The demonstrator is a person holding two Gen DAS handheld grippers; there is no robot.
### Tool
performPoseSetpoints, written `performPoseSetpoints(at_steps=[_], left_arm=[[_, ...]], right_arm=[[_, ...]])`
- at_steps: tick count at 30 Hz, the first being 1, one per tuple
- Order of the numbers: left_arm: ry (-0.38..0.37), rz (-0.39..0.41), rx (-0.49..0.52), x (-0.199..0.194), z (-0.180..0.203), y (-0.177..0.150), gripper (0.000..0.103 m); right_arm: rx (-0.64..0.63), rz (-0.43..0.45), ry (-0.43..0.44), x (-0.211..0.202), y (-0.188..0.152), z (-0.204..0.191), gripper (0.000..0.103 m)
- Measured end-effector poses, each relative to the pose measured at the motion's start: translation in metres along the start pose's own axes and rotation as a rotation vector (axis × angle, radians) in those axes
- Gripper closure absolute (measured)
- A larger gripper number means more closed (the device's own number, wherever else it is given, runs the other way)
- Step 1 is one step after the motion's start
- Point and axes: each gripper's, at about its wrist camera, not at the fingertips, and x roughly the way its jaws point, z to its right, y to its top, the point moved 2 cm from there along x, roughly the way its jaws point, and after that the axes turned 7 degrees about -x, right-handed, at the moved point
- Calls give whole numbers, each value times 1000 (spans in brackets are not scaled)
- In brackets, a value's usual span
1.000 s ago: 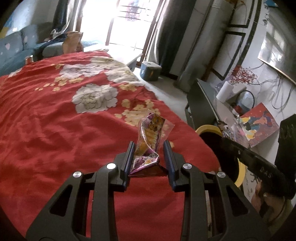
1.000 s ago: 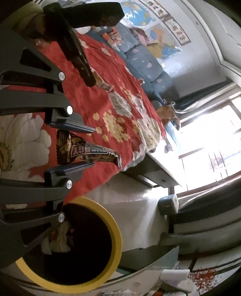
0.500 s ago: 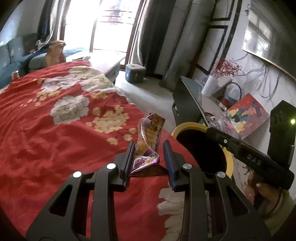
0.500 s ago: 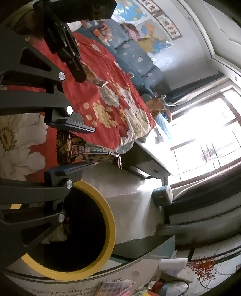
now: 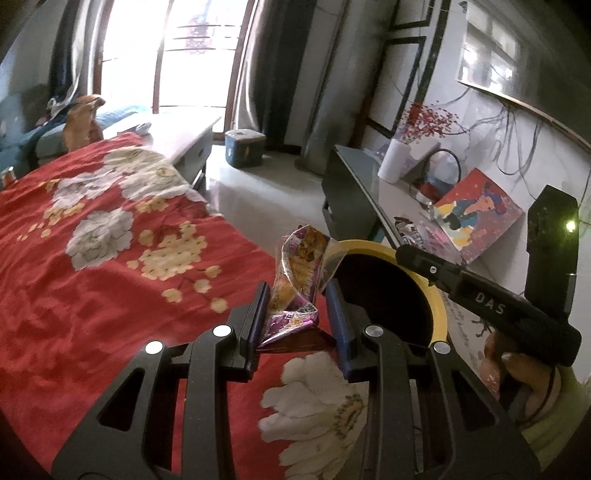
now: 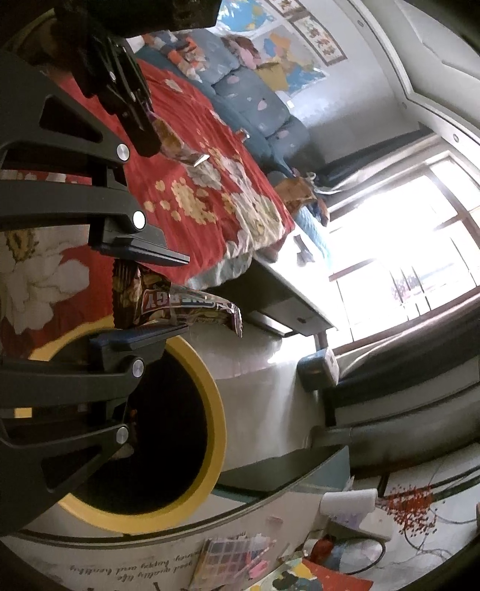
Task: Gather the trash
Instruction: 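Carry the clear wrapper and Snickers bar in both tools over the bin, then open both tools over the bin to drop the wrapper and Snickers bar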
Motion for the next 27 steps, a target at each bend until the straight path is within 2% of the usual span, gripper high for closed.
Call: performPoseSetpoints(at_steps=[27], left_arm=[[-68,-76,167,53,74,-14,78]], right_arm=[[129,19,-118,-12,-8,81,74]])
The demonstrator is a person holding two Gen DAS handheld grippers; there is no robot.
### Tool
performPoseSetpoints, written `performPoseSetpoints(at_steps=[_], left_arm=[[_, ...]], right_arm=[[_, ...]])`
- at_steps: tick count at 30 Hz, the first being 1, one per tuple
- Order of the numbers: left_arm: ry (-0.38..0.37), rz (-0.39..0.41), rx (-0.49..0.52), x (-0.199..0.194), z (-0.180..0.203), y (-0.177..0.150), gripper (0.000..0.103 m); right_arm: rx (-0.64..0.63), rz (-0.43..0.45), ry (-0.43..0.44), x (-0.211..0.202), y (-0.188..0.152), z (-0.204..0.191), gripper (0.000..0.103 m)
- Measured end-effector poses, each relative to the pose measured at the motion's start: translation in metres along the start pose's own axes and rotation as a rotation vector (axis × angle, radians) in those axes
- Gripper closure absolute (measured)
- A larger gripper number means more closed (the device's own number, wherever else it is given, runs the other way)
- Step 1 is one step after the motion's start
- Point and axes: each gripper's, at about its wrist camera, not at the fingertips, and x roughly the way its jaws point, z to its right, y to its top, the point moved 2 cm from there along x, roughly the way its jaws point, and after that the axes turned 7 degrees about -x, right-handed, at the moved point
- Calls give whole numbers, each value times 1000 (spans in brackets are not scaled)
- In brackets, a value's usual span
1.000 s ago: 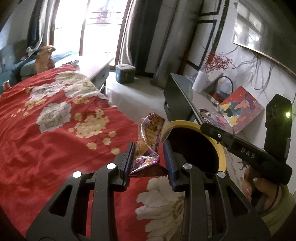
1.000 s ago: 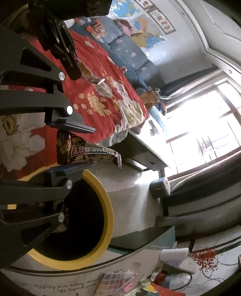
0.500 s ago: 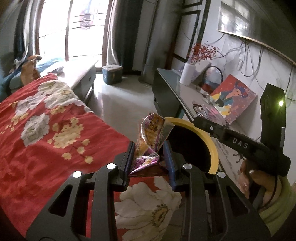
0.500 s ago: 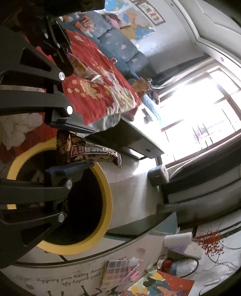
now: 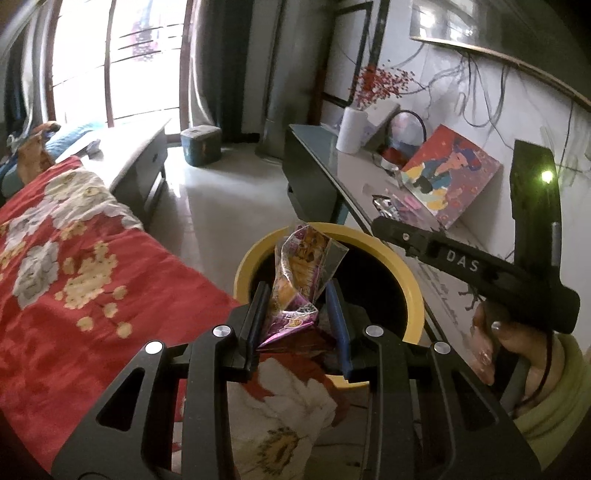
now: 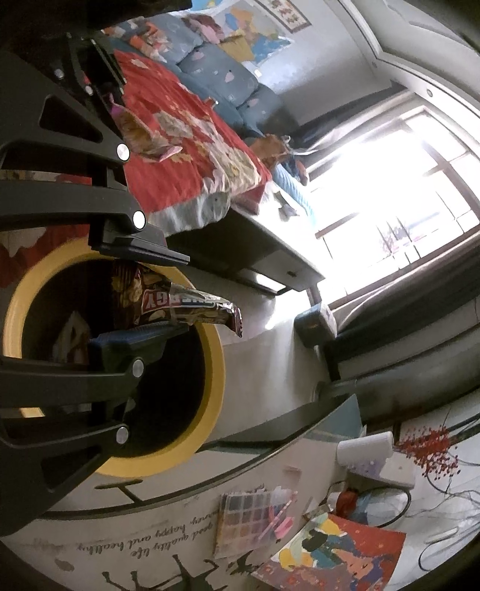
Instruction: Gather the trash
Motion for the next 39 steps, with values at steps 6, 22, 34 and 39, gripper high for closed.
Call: performPoseSetpoints(at_steps=[6,22,34,39], left_arm=[[-15,-29,18,19,10,-3,78],[-46,-118,39,66,22,-12,73],[-62,-89,5,57,18,-4,18],[-37,-67,-4,47,13,-1,11]], right_arm=[[25,-4,-21,3,-1,14,74],[88,-26,-41,11,-9,40,72],[100,-11,-78,3,-7,48,43],[83,7,-102,-10,-5,47,30]])
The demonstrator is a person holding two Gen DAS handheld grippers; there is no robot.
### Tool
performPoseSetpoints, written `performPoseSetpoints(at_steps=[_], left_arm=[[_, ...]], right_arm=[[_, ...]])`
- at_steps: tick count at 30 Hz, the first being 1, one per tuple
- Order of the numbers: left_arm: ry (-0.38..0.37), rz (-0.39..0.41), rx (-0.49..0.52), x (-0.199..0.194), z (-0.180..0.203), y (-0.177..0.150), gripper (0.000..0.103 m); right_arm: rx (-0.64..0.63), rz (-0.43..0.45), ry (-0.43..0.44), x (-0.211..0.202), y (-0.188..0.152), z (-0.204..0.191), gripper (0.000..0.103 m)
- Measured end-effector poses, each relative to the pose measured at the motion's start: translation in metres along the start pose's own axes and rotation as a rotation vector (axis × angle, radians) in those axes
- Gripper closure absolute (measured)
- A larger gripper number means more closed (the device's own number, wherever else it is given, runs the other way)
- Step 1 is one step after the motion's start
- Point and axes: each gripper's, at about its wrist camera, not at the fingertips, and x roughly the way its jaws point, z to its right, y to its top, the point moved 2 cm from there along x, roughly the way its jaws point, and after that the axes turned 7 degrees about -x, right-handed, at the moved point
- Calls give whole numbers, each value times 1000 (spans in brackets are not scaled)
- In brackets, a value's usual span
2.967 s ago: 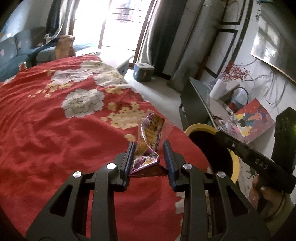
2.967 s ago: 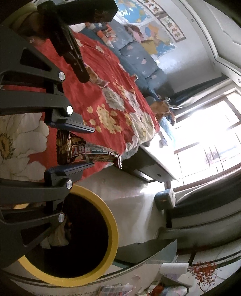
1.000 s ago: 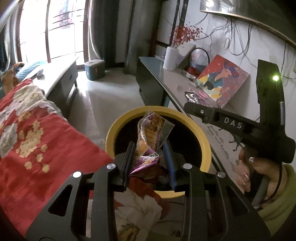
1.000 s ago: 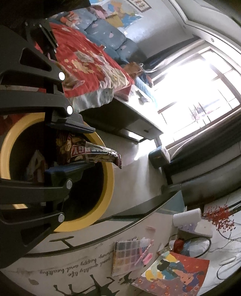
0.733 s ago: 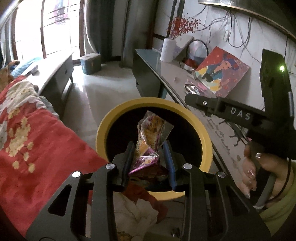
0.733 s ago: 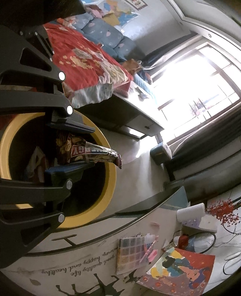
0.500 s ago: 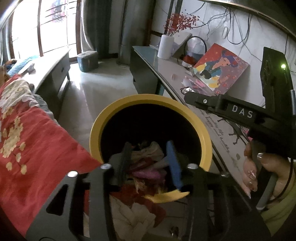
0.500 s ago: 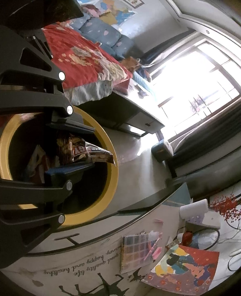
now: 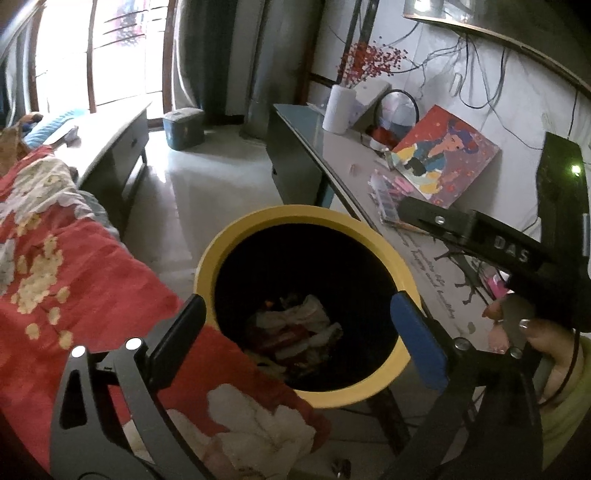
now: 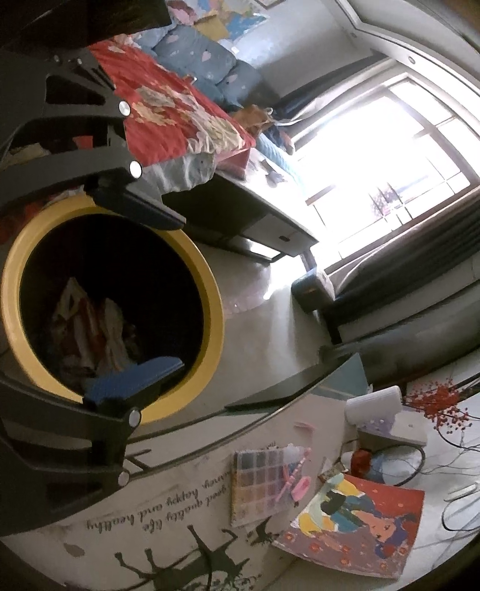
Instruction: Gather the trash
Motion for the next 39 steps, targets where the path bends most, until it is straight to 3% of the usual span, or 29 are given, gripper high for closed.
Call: performPoseSetpoints(at_steps=[10,15,21,28,39], left_arm=[[54,62,-62,-36,-28,4,11],[96,101,-110,-63,-50,2,11],[160,157,-151,-100,-77,-6,11],[238,219,-203,-142,-107,-25,11],[393,353,-225,-203,-132,-74,11]], right_arm=[[-73,34,-10,-30,-3,-22,16],[-139,43,26,-43,-16,-54,8],[-215,56,63,-51,-30,-98,7],[-296,126,93,-67,-41,-147,7],[-411,324,135,-99,-65,-201,6]])
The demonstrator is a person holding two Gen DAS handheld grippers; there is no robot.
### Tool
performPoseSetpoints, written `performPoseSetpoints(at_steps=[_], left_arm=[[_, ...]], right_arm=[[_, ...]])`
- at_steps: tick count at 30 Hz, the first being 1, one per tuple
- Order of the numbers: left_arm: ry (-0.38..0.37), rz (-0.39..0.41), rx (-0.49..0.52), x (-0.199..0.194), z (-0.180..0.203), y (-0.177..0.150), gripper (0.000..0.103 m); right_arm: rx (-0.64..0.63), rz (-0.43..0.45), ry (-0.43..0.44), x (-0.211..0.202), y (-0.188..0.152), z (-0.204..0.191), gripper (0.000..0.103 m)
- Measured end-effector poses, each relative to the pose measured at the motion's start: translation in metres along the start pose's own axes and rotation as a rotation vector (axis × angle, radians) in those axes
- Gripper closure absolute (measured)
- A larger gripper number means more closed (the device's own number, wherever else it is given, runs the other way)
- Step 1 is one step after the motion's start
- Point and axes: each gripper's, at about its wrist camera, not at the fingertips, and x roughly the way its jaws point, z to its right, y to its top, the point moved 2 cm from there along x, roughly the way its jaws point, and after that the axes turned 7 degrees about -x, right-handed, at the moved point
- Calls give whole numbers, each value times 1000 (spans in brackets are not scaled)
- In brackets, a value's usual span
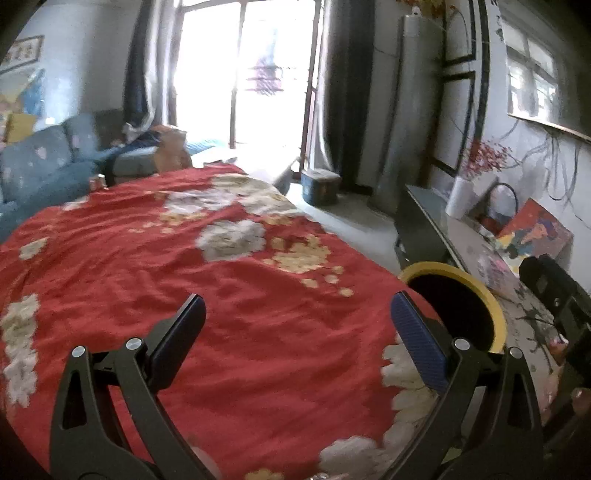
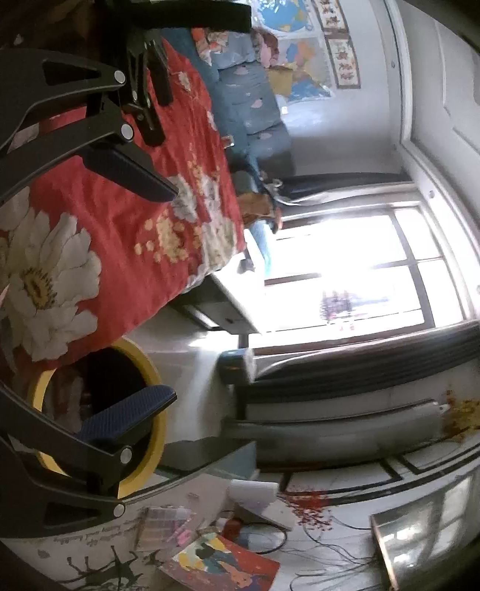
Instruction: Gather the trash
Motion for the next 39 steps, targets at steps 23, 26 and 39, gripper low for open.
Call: performPoseSetpoints(at_steps=[23,26,39], left_arm=[[-4,135,35,-37,-5,-21,11],[-2,139,33,-38,-5,-21,11],[0,143,32,-38,-3,-21,11]], right_arm=[[-50,114,-57,-11,-13,-20,6],[-51,112,-58,-10,-14,-21,6],[-50,108,-60,-9,-15,-21,6]])
